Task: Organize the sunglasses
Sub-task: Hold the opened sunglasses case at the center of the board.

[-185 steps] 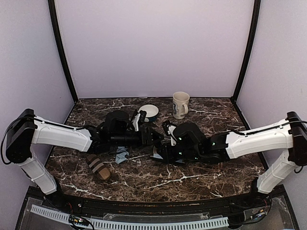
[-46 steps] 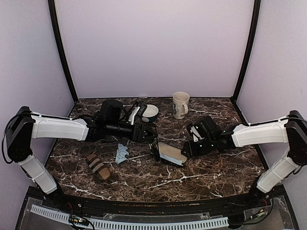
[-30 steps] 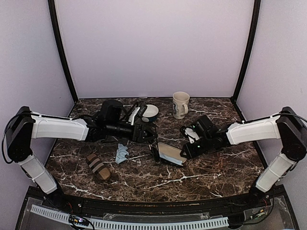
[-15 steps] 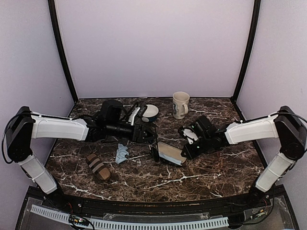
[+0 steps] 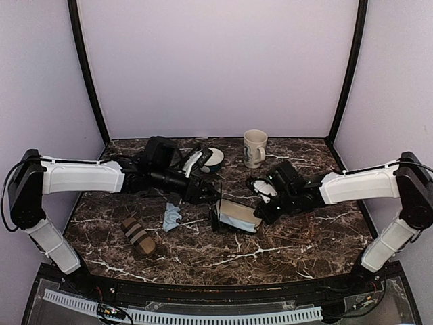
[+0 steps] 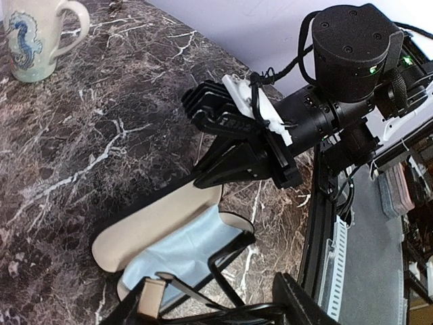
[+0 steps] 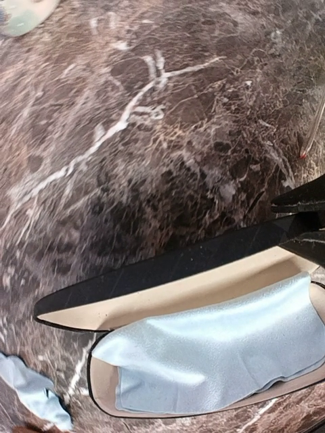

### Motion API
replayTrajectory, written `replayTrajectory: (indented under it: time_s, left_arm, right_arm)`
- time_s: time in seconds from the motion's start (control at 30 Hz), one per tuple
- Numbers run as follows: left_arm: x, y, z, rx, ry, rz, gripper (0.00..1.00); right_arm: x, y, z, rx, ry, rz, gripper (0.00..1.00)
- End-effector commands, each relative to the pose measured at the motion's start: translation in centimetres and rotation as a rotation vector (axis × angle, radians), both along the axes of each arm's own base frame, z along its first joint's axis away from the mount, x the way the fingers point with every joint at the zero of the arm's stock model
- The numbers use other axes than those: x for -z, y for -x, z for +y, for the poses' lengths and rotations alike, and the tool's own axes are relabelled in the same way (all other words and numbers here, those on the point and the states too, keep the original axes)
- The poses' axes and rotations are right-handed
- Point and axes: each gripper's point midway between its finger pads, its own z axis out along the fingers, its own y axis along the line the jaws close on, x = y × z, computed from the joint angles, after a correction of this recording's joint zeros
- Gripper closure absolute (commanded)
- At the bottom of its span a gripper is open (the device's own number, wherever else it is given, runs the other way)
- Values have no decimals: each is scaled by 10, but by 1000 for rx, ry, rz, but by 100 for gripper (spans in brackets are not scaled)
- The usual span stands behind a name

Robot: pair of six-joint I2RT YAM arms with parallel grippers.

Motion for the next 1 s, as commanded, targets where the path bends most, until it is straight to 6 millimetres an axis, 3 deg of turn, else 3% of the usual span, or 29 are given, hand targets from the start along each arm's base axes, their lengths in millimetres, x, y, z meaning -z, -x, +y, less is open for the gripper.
replayTrajectory:
  time_s: [0.0, 0.13, 0.33, 0.7, 0.97]
  left_arm:
    - [-16, 9, 2, 115, -33, -89, 62]
    - [-20, 17, 4, 172, -45, -120, 63]
    - [-21, 25, 13, 212, -66, -193, 63]
    - [6, 1, 12, 169, -247, -244, 64]
    - [6, 8, 12, 172, -312, -293, 64]
  right_arm:
    - [-39, -9, 21, -98, -41, -189, 97]
    - [-49, -9, 26, -166, -48, -283, 99]
    - [-48, -13, 30, -242, -22, -355, 100]
    - [-35, -11, 44, -312, -25, -336, 100]
    - [-32, -12, 43, -306, -15, -332, 100]
